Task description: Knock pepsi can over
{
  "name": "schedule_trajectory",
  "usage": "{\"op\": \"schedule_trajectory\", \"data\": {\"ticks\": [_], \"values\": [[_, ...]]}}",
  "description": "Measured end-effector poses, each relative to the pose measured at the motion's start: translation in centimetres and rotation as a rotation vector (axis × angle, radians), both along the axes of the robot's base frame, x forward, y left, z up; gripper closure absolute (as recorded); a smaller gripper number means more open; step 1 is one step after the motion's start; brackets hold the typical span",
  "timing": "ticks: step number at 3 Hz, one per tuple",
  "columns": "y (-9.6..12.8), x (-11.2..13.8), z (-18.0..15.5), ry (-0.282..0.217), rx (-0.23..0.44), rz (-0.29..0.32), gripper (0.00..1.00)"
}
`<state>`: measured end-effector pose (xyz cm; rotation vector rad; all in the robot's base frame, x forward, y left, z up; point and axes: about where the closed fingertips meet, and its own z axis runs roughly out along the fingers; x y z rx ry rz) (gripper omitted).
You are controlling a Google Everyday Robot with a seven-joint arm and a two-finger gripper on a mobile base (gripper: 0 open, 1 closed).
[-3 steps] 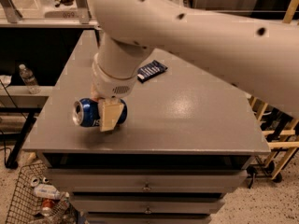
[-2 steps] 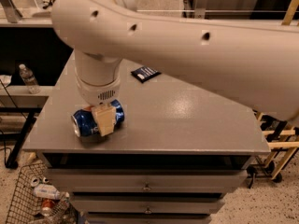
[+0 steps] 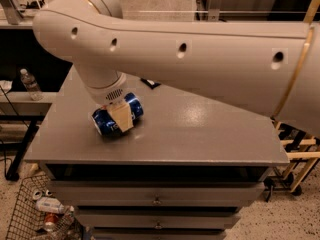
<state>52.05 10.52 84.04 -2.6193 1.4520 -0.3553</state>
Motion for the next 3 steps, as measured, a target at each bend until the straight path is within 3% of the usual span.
{"op": "schedule_trajectory", "data": {"ticks": [3], "values": [[-0.20, -0.04, -0.12, 0.000, -0.002, -0.002, 0.12]]}}
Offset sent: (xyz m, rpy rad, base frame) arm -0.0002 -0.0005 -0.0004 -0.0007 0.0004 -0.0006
